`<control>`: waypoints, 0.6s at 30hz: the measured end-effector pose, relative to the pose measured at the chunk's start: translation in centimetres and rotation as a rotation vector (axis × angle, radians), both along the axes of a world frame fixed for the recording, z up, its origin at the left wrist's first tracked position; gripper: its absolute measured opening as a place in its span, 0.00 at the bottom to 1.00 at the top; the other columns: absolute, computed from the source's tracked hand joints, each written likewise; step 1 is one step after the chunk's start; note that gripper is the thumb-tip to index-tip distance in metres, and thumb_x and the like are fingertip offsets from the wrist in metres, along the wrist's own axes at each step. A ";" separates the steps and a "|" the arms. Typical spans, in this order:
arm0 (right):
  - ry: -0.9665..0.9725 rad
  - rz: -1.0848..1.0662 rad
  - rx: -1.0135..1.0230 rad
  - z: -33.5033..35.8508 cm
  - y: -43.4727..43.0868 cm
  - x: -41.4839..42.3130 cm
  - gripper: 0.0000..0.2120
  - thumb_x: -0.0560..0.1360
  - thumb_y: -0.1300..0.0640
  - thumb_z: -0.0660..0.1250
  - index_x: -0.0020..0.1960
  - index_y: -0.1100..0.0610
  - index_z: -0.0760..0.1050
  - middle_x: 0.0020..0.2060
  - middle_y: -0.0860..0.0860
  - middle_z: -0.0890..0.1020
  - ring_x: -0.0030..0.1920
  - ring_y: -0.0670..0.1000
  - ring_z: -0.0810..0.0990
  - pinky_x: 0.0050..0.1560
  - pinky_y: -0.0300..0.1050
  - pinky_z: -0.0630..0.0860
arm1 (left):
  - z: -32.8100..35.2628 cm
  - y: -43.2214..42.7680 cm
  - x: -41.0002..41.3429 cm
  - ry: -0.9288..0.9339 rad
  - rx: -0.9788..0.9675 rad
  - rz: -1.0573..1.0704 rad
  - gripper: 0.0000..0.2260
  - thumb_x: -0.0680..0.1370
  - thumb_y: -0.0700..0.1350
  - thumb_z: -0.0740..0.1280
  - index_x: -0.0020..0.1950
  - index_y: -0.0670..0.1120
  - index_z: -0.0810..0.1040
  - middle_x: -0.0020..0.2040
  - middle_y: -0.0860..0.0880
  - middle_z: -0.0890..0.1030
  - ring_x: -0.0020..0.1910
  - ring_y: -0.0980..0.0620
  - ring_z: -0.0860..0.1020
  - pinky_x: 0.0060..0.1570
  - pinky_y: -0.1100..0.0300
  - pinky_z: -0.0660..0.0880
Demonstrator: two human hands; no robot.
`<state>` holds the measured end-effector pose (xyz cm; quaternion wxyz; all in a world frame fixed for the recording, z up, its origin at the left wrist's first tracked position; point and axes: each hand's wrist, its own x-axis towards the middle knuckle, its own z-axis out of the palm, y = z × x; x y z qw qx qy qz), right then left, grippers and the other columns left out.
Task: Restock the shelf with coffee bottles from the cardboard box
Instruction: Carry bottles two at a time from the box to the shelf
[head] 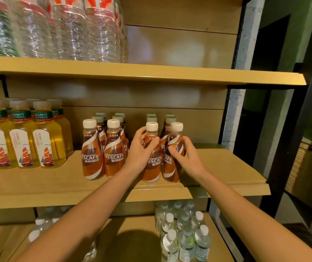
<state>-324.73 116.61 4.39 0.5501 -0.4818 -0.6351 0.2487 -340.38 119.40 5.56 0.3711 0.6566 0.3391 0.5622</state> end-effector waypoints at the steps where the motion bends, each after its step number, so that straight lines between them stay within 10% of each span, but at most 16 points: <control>1: 0.004 -0.007 0.006 -0.2 -0.3 0.0 0.24 0.73 0.53 0.69 0.66 0.53 0.63 0.52 0.41 0.76 0.52 0.39 0.77 0.52 0.34 0.75 | -0.4 -0.4 0.0 -0.003 0.007 0.025 0.25 0.76 0.46 0.67 0.71 0.49 0.63 0.62 0.53 0.74 0.58 0.60 0.74 0.56 0.64 0.73; 8: -0.091 -0.207 -0.011 -4.6 -1.1 -0.2 0.36 0.62 0.44 0.78 0.60 0.47 0.60 0.60 0.50 0.73 0.59 0.48 0.74 0.59 0.44 0.73 | -6.3 -2.7 0.1 0.141 0.029 0.330 0.38 0.66 0.52 0.77 0.69 0.48 0.59 0.64 0.49 0.72 0.62 0.53 0.73 0.61 0.56 0.72; 18: -0.153 -0.178 -0.104 -3.8 -1.4 1.4 0.33 0.69 0.54 0.74 0.67 0.57 0.59 0.59 0.52 0.75 0.58 0.49 0.75 0.54 0.41 0.71 | -6.4 -1.7 0.1 0.310 -0.019 0.383 0.27 0.66 0.49 0.77 0.56 0.49 0.64 0.58 0.47 0.76 0.58 0.48 0.76 0.55 0.53 0.75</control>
